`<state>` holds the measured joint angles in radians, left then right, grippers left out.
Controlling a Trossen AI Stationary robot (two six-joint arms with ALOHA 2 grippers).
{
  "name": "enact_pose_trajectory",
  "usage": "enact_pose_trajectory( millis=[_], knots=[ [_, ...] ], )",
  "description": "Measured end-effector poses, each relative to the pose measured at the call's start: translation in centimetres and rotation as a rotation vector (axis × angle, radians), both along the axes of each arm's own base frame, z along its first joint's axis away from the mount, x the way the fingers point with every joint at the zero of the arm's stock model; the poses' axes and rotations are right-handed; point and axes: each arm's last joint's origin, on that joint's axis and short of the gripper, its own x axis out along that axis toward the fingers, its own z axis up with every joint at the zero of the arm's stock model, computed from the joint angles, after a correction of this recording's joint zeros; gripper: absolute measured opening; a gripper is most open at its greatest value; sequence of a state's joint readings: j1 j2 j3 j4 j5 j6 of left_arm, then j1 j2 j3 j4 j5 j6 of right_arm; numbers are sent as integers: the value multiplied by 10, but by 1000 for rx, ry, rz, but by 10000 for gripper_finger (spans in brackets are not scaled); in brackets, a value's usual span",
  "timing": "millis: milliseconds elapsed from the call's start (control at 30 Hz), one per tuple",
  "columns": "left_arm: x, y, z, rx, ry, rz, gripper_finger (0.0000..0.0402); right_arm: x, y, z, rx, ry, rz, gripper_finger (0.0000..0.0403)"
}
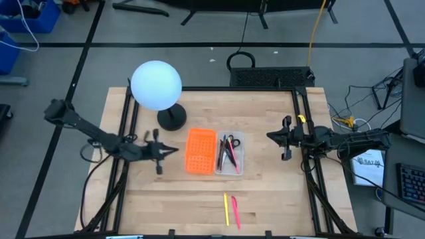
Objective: Pick & place school supplies into a supply box
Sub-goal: Put the pink pen into the orange supply box
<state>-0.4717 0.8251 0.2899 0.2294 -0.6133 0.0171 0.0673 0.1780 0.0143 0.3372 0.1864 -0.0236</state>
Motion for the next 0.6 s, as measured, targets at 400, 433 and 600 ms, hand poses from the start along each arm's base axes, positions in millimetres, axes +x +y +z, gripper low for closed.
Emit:
enact_pose_trajectory(
  millis=[400, 433, 600],
  knots=[
    [145, -84, 27, 130, 358, -267, 31, 0, 0, 1, -10, -4, 3, 0],
    [156, -91, 28, 136, 388, -269, 36, 0, 0, 0, -8, -3, 3, 0],
    [193, -126, 23, 288, 555, -349, 70, 0, 0, 0, 3, 2, 5, 0]
  ],
)
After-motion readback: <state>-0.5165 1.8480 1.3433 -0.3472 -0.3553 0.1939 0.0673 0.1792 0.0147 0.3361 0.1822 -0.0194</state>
